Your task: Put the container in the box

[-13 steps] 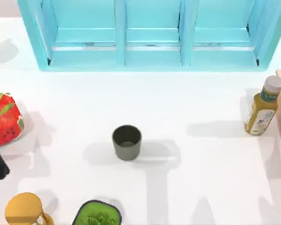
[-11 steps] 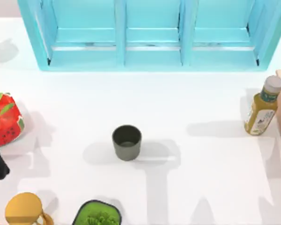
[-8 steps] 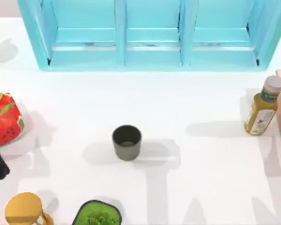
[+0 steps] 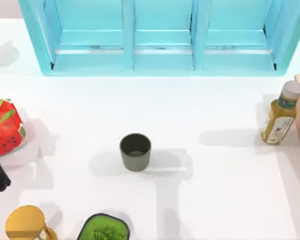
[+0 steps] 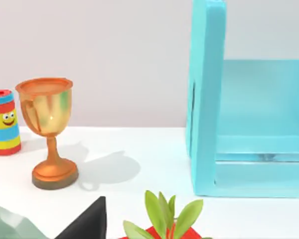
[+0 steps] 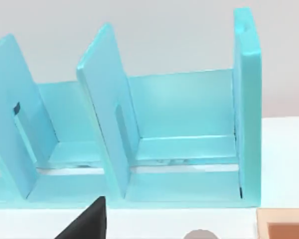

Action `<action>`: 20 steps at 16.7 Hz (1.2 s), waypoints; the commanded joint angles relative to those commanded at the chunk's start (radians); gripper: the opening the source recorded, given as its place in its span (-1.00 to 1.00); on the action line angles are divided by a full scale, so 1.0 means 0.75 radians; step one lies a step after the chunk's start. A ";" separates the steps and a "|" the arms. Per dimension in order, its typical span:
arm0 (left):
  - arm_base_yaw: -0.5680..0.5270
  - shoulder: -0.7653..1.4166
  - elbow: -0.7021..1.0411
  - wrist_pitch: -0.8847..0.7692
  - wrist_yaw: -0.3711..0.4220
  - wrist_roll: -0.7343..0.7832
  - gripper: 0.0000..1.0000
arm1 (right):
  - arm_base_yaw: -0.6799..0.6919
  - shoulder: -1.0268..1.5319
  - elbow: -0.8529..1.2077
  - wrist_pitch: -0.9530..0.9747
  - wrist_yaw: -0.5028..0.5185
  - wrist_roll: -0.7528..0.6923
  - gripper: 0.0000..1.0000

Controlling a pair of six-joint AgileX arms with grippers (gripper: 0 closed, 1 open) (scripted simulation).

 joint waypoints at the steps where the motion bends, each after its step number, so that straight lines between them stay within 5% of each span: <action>1: 0.000 0.000 0.000 0.000 0.000 0.000 1.00 | 0.049 0.118 0.159 -0.074 0.016 0.040 1.00; 9: 0.000 0.000 0.000 0.000 0.000 0.000 1.00 | 0.447 1.207 1.465 -0.782 0.102 0.388 1.00; 20: 0.000 0.000 0.000 0.000 0.000 0.000 1.00 | 0.781 2.464 2.640 -1.629 0.050 0.819 1.00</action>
